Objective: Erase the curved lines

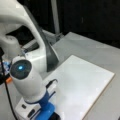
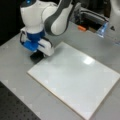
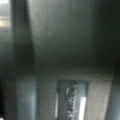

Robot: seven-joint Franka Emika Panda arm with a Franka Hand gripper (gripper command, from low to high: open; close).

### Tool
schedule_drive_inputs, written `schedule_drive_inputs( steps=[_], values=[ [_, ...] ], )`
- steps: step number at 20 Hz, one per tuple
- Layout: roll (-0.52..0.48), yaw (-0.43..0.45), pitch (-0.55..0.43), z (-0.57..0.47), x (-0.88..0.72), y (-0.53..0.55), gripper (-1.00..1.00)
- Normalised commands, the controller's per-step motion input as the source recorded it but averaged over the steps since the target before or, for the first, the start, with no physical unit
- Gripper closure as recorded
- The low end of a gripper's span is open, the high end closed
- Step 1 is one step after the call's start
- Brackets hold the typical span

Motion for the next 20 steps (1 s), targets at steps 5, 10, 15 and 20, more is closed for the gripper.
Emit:
schedule_drive_inputs(
  steps=[5, 10, 15, 20],
  values=[
    [0.002, -0.141, -0.102, -0.08, 0.02, 0.11, -1.00],
    [-0.003, -0.130, -0.091, -0.03, -0.02, 0.08, -1.00],
    [-0.037, -0.130, -0.048, 0.19, -0.12, 0.10, -1.00],
    [-0.109, -0.076, 0.034, 0.36, -0.23, 0.14, -1.00]
  ],
)
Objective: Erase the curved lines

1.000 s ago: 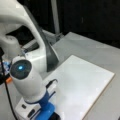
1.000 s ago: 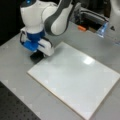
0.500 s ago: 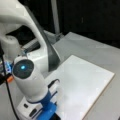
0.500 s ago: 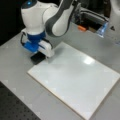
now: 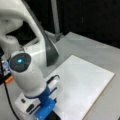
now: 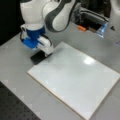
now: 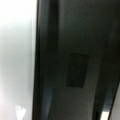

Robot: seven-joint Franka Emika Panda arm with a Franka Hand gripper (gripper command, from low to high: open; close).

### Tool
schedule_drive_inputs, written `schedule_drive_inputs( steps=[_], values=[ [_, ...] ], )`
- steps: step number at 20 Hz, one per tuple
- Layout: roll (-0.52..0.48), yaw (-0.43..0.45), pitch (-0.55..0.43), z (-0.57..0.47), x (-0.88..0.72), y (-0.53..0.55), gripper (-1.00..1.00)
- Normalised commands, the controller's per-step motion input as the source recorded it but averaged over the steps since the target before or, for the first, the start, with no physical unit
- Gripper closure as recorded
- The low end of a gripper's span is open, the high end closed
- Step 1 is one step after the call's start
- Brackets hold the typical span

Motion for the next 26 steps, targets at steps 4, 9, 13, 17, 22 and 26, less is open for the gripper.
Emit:
schedule_drive_inputs(
  steps=[4, 9, 13, 17, 22, 26],
  values=[
    [-0.131, 0.005, 0.054, 0.25, -0.23, 0.22, -1.00],
    [-0.163, 0.042, 0.050, 0.19, -0.24, 0.36, -1.00],
    [-0.167, 0.034, 0.007, 0.14, -0.24, 0.37, -1.00],
    [-0.119, 0.005, -0.054, 0.02, -0.24, 0.32, -1.00],
    [-0.073, 0.008, -0.048, -0.05, -0.25, 0.32, -1.00],
    [-0.033, 0.046, -0.018, 0.05, -0.29, 0.34, -1.00]
  ],
)
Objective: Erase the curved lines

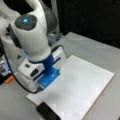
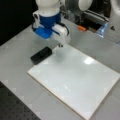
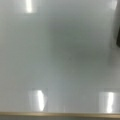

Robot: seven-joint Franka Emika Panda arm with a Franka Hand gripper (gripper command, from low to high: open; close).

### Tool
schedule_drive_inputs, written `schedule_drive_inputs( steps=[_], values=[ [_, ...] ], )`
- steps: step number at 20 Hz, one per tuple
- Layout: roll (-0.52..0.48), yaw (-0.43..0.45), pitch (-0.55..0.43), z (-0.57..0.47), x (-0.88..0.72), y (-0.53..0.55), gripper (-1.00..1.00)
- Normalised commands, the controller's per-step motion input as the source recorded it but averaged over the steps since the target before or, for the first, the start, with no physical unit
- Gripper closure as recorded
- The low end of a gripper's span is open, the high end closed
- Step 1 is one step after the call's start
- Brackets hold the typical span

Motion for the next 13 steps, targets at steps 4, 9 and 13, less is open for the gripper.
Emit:
schedule_drive_inputs(
  steps=[4, 9, 13],
  values=[
    [-0.075, 0.024, -0.009, 0.05, -0.24, 0.34, -1.00],
    [-0.192, -0.015, 0.003, -0.06, -0.12, 0.39, -1.00],
    [-0.241, -0.008, -0.035, -0.11, -0.08, 0.26, -1.00]
  ],
)
